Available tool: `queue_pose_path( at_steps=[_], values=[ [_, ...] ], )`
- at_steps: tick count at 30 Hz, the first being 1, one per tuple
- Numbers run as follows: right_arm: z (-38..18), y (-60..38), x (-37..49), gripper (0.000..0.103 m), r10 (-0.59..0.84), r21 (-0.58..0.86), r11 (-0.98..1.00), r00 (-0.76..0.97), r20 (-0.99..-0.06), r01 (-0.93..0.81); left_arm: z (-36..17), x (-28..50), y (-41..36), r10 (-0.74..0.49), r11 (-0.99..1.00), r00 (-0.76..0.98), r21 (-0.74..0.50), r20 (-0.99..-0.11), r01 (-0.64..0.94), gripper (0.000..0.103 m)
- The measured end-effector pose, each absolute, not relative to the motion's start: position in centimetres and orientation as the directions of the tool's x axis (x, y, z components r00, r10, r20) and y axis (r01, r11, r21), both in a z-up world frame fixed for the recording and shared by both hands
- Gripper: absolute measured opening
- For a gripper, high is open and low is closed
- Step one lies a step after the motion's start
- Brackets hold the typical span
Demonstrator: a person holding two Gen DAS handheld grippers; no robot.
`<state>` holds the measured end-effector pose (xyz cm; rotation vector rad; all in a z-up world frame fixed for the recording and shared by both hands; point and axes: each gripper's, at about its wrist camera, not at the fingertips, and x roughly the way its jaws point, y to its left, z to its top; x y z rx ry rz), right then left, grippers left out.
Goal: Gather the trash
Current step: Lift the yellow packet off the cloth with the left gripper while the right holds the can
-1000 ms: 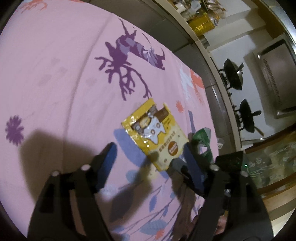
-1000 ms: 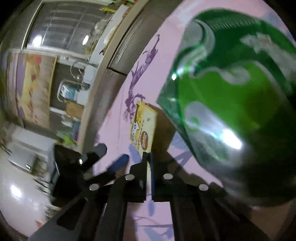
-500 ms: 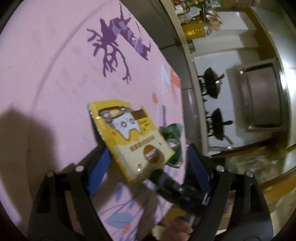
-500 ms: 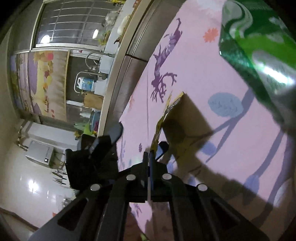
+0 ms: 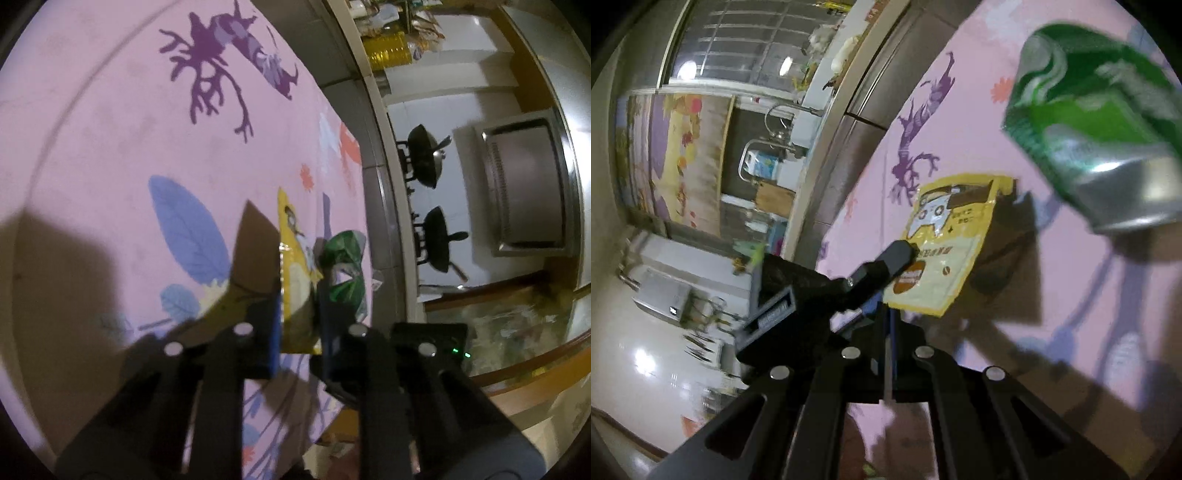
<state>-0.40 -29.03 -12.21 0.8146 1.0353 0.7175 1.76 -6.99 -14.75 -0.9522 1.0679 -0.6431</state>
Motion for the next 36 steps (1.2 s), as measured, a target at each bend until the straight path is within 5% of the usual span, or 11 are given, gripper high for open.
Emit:
queue_pose_path(
  at_steps=[9,11,13,15,26,36],
  values=[
    [-9.2,-34.8,-5.6,0.01,0.577,0.557,0.799,0.545,-0.608,-0.226,-12.7,0.9,-7.6,-0.77,0.567,0.404,-0.82,-0.493,0.08,0.012],
    [-8.9,-35.7,-5.8,0.028,0.506,0.486,0.848,0.599,-0.621,-0.212,-12.1,0.6,-8.1,-0.757,0.592,0.412,-0.799,-0.507,0.105,0.012],
    [-8.8,-36.9,-5.7,0.066,0.511,0.524,0.831,0.628,-0.587,-0.186,-11.8,0.4,-8.7,-0.729,0.631,0.422,-0.767,-0.538,0.112,0.012],
    [-9.1,-38.4,-5.6,0.075,0.56,0.628,0.762,0.649,-0.515,-0.16,-11.5,0.2,-9.1,-0.692,0.678,0.433,-0.725,-0.577,0.118,0.012],
    [-8.8,-36.8,-2.7,0.087,0.367,0.439,0.896,0.676,-0.639,-0.072,-11.4,0.0,-10.3,-0.671,0.716,0.435,-0.677,-0.601,0.17,0.012],
    [-11.8,-38.3,1.5,0.088,0.548,0.69,0.722,0.558,-0.622,0.06,-12.7,0.3,-10.2,-0.694,0.693,0.404,-0.706,-0.596,0.149,0.012]
  ],
)
